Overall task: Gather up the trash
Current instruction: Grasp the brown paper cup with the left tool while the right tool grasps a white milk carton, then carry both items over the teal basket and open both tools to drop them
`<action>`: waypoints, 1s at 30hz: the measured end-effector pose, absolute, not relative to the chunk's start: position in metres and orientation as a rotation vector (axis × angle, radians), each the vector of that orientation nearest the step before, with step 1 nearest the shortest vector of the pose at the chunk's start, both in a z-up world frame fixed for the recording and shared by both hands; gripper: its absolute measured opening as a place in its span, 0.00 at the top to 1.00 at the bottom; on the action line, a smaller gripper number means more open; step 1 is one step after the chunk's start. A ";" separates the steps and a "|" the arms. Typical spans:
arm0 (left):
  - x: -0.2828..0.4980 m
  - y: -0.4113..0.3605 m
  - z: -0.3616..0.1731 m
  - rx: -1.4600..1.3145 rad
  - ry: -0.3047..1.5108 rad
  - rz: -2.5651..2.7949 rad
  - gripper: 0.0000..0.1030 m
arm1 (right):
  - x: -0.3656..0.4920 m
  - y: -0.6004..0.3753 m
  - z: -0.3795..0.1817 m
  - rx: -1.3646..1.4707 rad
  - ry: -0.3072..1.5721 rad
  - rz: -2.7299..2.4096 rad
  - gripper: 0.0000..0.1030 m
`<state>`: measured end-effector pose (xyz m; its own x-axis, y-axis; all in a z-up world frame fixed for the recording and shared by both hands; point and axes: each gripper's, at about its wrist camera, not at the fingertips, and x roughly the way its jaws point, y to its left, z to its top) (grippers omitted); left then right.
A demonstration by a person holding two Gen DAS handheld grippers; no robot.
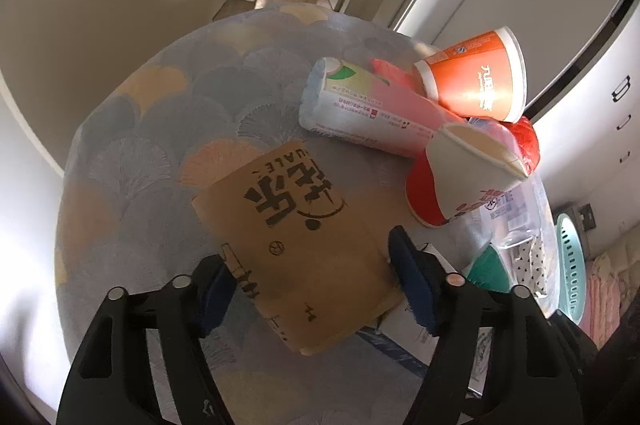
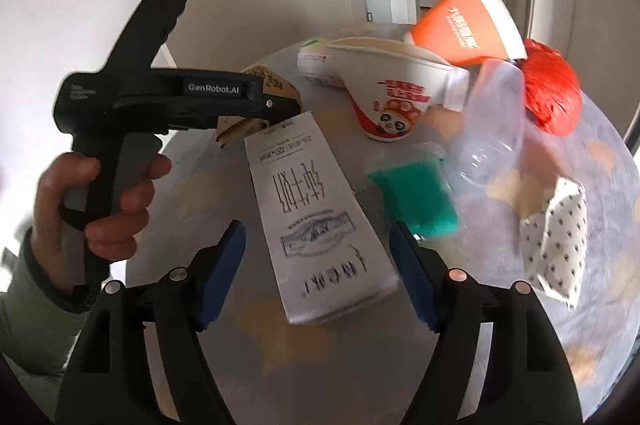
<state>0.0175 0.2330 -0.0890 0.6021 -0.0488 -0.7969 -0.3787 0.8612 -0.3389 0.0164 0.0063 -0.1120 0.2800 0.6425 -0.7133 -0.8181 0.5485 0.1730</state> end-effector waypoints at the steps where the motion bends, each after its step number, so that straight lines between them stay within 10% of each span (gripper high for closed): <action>1: 0.018 0.234 -0.088 -0.519 0.913 0.198 0.39 | 0.018 0.009 -0.113 -0.255 0.819 0.989 0.29; 9: 0.009 0.238 -0.087 -0.527 0.906 0.186 0.49 | 0.013 0.025 -0.121 -0.313 0.795 0.929 0.30; 15: -0.010 0.235 -0.065 -0.516 0.844 0.152 0.49 | 0.017 0.027 -0.123 -0.289 0.824 0.891 0.52; 30: -0.009 0.169 0.015 -0.415 0.698 -0.092 0.49 | 0.005 -0.069 -0.033 -0.068 0.630 0.753 0.52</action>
